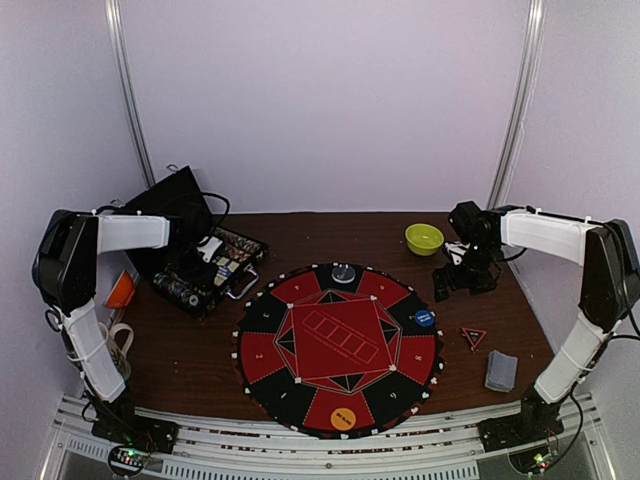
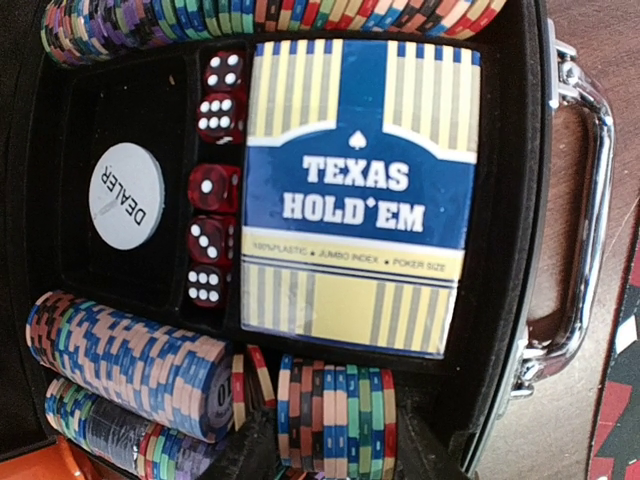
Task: Distribute texas hold em gaming equipment
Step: Pick up the pile of poker chips from the chip case.
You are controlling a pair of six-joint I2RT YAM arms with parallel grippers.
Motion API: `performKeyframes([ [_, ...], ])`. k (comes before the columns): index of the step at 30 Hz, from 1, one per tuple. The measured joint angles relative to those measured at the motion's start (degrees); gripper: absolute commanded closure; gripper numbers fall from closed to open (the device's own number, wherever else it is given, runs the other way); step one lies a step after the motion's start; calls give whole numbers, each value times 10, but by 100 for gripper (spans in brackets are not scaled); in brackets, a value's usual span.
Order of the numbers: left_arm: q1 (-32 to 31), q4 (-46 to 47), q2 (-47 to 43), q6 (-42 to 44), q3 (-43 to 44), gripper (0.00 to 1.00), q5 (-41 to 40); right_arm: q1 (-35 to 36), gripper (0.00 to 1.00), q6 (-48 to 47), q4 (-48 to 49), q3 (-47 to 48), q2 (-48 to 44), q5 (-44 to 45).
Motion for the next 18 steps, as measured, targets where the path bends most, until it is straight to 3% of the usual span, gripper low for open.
performKeyframes([
  [3,3,-2,0,-2,0,51,10,1,0,0,0,-2,0,0],
  [10,3,-3,3,-2,0,51,16,2,0,0,1,-3,-1,0],
  [14,2,-3,6,0,0,45,11,2,0,0,2,-8,-4,0],
  [18,2,-3,9,3,0,46,-9,2,0,0,1,-12,-7,-1],
])
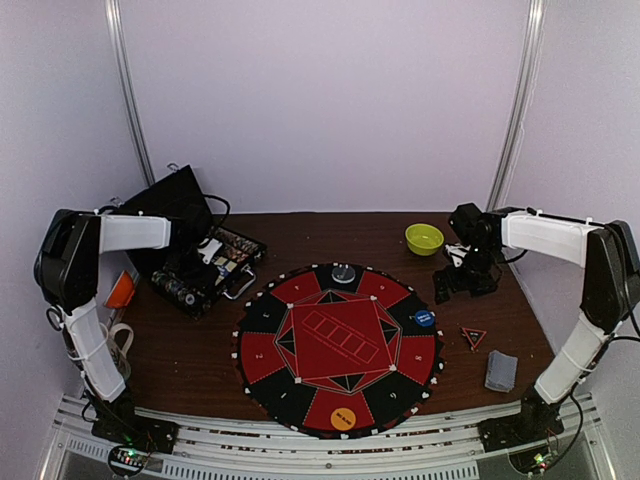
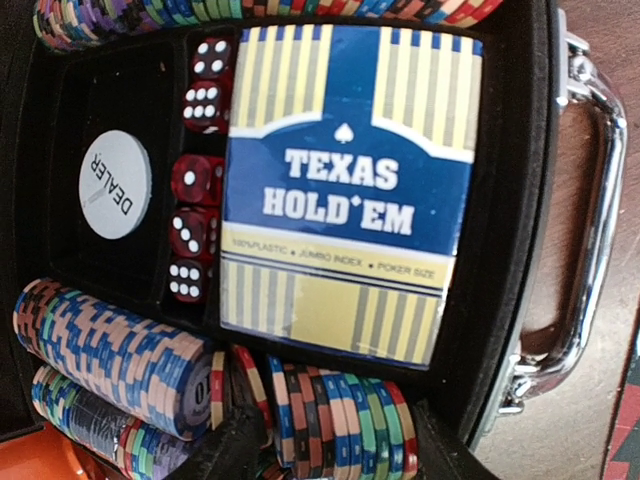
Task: Distribute texas hold em gaming equipment
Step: Pick up the pile of poker chips from the chip case.
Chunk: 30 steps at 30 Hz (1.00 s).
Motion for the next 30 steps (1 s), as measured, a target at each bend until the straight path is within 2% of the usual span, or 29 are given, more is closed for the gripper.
performKeyframes([
  [4,1,2,3,0,-1,43,-12,0,0,0,0,0,0,0],
  [13,19,19,19,6,-15,71,-21,0,0,0,0,0,-1,0],
  [17,19,21,17,8,-16,97,-18,0,0,0,0,0,-2,0],
  [18,19,23,14,8,-18,100,-17,0,0,0,0,0,-3,0],
  [30,23,1,-69,2,-17,100,18,0,0,2,-5,0,-13,0],
])
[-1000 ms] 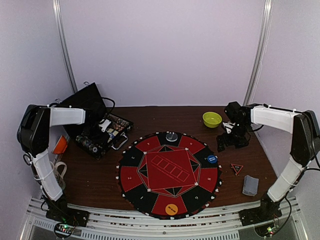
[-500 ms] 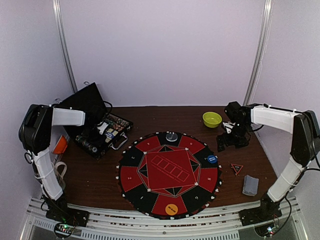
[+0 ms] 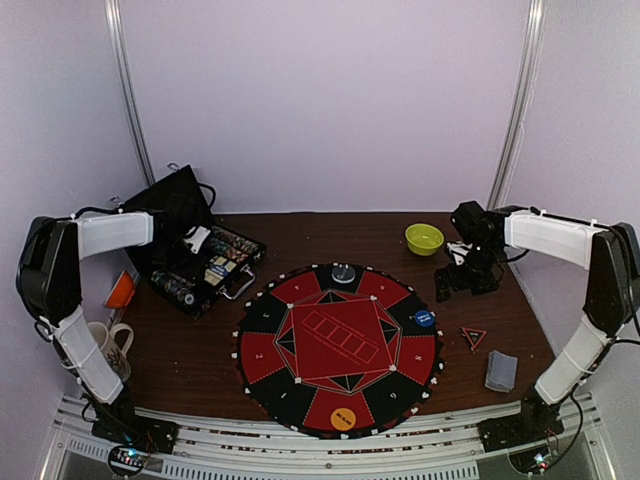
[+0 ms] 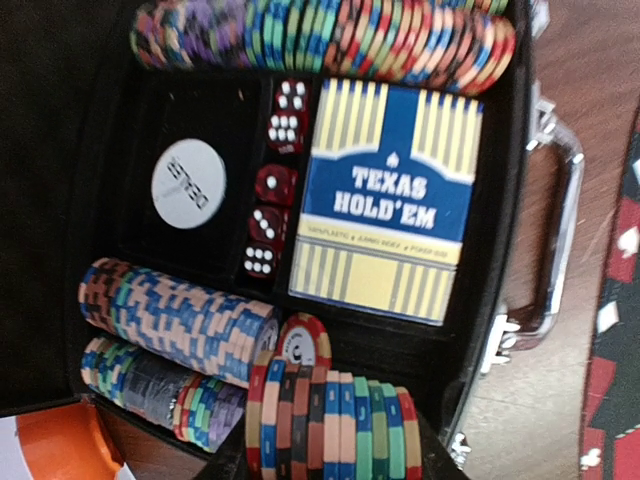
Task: Distribute texas hold em gaming equipment
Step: Pick up the pile of poker chips from the chip case, then pass from the left arm to the right
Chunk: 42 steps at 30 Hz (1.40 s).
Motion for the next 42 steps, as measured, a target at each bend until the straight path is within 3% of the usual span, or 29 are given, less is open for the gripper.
performKeyframes([
  [7,-13,-16,-63,-31,34,100,45,12,0,-3,-21,26,-8,12],
  [12,-78,-3,-86,-70,76,100,100,50,0,-15,-24,74,-21,40],
  [18,-189,83,-65,-152,87,100,247,189,0,-67,26,105,-57,89],
  [24,-200,210,-23,-271,50,100,379,313,0,-183,184,80,-73,66],
  [32,-208,332,94,-389,38,100,465,311,0,-296,281,130,39,12],
  [36,-211,368,125,-438,29,100,497,306,1,-368,332,95,62,-31],
  [42,-212,405,126,-468,29,100,511,286,14,-436,396,104,107,-104],
])
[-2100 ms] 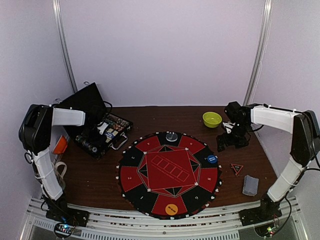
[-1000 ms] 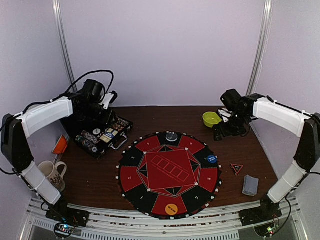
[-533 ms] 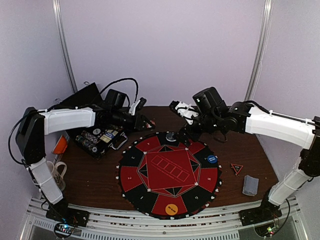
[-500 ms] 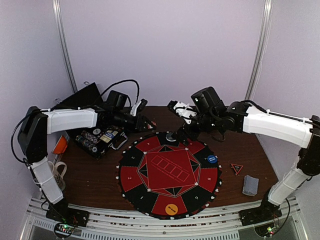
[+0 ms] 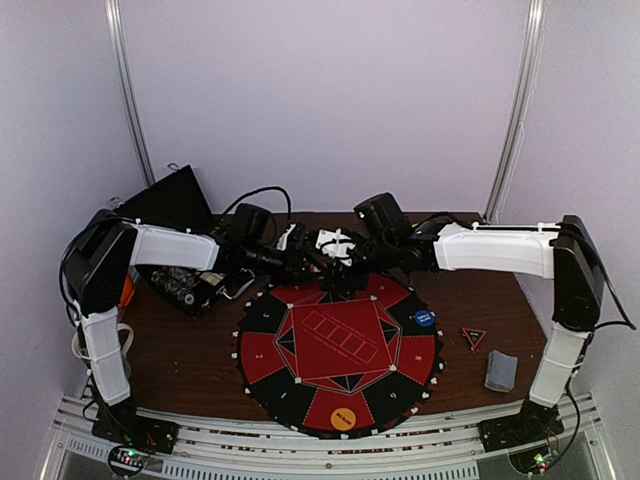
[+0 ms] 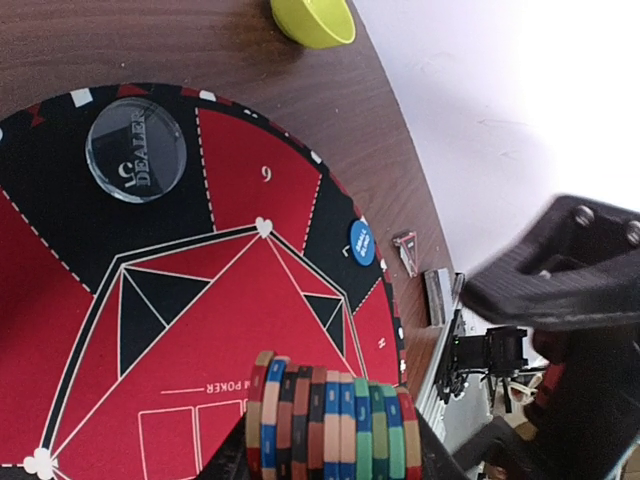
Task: Distribute texas hold em gaming equipment
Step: Pass from the left arm to the right
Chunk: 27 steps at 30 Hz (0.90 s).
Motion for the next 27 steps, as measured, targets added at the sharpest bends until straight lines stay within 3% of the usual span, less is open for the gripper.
performKeyframes([
  [6,0,24,0,-21,0,100,8,-37,16,-50,51,10,50,-68],
  [8,0,27,0,-24,0,100,9,-42,23,-65,57,11,56,-81],
  [12,0,30,0,-28,0,100,14,-42,45,-84,60,31,74,-99],
  [19,0,33,0,-31,0,100,14,-38,49,-91,65,49,99,-104],
  [27,2,35,0,-42,0,100,13,-37,83,-106,70,49,99,-104],
])
